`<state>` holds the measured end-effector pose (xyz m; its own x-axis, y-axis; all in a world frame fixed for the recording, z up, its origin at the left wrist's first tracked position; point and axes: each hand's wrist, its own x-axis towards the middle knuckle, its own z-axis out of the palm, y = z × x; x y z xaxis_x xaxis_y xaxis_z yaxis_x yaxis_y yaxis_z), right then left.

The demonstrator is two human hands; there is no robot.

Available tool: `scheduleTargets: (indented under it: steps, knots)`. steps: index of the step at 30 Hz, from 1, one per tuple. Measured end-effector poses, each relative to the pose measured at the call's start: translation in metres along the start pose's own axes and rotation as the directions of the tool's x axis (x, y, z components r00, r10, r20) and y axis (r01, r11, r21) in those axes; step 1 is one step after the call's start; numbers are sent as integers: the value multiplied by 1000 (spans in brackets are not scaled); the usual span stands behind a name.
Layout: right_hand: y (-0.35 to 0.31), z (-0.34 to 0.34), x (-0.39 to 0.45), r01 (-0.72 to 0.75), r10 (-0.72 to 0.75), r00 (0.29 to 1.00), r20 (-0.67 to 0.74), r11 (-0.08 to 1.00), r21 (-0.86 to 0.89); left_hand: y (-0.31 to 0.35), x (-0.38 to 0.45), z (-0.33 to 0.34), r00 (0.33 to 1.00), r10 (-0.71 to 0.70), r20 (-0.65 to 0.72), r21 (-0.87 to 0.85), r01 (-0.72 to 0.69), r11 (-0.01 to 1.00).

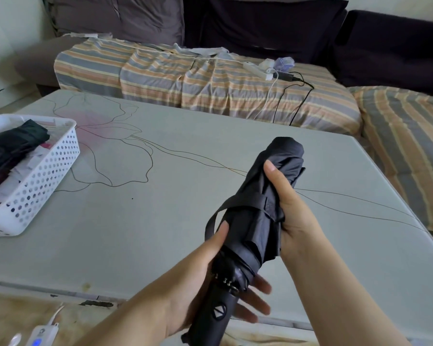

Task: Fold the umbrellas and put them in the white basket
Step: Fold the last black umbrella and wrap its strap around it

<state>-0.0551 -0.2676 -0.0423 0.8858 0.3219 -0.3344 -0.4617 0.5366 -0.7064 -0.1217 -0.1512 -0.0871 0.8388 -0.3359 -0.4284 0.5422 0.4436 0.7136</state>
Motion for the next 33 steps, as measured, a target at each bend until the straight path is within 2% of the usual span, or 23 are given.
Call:
scheduleTargets:
  steps: [2, 3, 4, 6, 7, 9, 12, 14, 16, 18, 19, 20, 22, 23, 24, 25, 27, 30, 33]
  knots:
    - [0, -1, -1, 15, -15, 1000, 16, 1000, -15, -2, 2, -4, 985, -118, 123, 16, 117, 993]
    - [-1, -1, -1, 21, -21, 1000, 15, 999, -27, -4, -2, -8, 980, -102, 172, 42, 96, 995]
    - [-1, -1, 0, 22, -21, 1000, 7, 999, -37, -3, -4, -7, 983, -84, 166, 57, 75, 995]
    - [1, -4, 4, 16, -20, 998, -58, 998, -66, -5, -3, -2, 1000, 5, 23, 183, -9, 983]
    - [2, -6, 6, 11, -20, 994, -104, 996, -87, -6, -3, 2, 992, 104, -74, 298, -78, 951]
    - [4, -9, 8, -1, -18, 987, -161, 993, -121, -7, -3, 6, 930, 321, -178, 499, -196, 844]
    - [2, -9, 6, -6, -26, 987, -156, 980, -199, -12, -5, 7, 851, 487, -198, 636, -267, 724]
    - [3, -6, 5, 9, -50, 986, -161, 969, -248, -16, -3, 10, 790, 569, -227, 751, -230, 619]
    - [6, -3, 6, 29, -90, 970, -224, 964, -264, -20, 0, 12, 724, 656, -215, 881, -146, 450]
    - [9, -2, 9, 51, -135, 948, -290, 959, -280, -24, -4, 17, 713, 689, -132, 941, -129, 313]
    - [9, -2, 10, 56, -147, 940, -309, 957, -285, -23, -5, 19, 734, 669, -121, 930, -152, 335]
    - [8, -3, 11, 57, -151, 935, -321, 957, -285, -19, -9, 20, 773, 617, -148, 871, -194, 452]
    - [5, -3, 12, 52, -136, 936, -324, 965, -257, -7, -1, 18, 871, 437, -223, 623, -217, 751]
    - [4, -4, 12, 41, -116, 942, -315, 971, -236, -4, 5, 13, 919, 323, -228, 489, -178, 854]
    - [4, -3, 11, 26, -94, 949, -302, 975, -220, -1, 9, 8, 944, 247, -221, 383, -149, 912]
    - [4, -2, 10, 10, -74, 956, -285, 976, -218, 0, 12, 3, 955, 226, -191, 336, -153, 930]
    - [8, -1, 8, -8, -60, 964, -257, 967, -256, 1, 11, 0, 948, 278, -152, 322, -219, 921]
    - [13, 1, 7, 24, -108, 967, -229, 939, -342, 4, 4, -7, 832, 483, -273, 274, -414, 868]
    - [18, 4, 5, 23, -110, 972, -206, 923, -384, 12, 0, -7, 807, 528, -265, 237, -476, 847]
